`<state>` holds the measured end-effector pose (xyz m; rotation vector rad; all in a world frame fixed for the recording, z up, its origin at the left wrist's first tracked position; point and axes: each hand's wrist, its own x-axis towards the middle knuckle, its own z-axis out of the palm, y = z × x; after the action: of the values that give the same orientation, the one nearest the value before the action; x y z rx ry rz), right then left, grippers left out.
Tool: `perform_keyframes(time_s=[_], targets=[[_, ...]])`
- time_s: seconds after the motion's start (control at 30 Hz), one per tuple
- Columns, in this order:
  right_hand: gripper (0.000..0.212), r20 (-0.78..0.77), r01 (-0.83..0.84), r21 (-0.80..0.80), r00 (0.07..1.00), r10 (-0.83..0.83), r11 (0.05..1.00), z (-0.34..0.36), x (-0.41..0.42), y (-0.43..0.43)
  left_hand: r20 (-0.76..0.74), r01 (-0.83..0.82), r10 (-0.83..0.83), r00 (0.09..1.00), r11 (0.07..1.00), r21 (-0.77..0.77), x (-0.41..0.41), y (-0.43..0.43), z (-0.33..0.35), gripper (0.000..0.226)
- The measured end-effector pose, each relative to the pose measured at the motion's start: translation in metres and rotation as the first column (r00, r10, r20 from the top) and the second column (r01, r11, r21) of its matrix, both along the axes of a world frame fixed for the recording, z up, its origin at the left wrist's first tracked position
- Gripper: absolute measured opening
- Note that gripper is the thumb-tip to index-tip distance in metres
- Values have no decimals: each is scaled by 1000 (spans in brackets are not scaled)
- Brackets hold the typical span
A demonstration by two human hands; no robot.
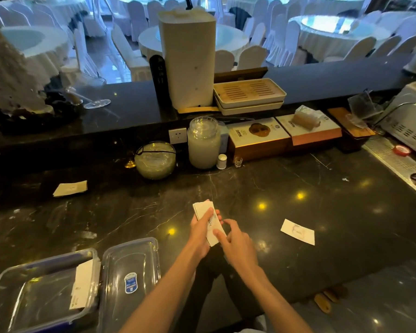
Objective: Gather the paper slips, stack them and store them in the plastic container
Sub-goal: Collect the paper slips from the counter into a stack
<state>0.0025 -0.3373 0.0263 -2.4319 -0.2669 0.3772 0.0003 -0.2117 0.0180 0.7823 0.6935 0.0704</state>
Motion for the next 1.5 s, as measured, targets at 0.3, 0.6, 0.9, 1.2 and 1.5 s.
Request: perform_keyframes(time_s=[0.3, 0.6, 0.9, 1.2, 1.5], targets=[[41, 126, 12, 53, 992, -19, 998, 25, 100, -117, -87, 29, -23, 996, 997, 68, 62, -86, 5, 24], [18, 38, 51, -156, 998, -46, 986, -45, 191, -244, -181, 6, -5, 983, 1000, 3, 95, -167, -22, 33], [39, -79, -129, -364, 991, 108, 922, -92, 190, -253, -247, -89, 84, 965, 996, -8, 85, -186, -29, 43], [42, -59, -124, -393, 992, 109, 911, -91, 188, -252, -268, -59, 58, 962, 998, 6, 80, -182, -34, 42], [26, -343, 272, 208, 920, -191, 940, -60, 190, -228, -228, -54, 58, 972, 998, 23, 80, -171, -39, 58]])
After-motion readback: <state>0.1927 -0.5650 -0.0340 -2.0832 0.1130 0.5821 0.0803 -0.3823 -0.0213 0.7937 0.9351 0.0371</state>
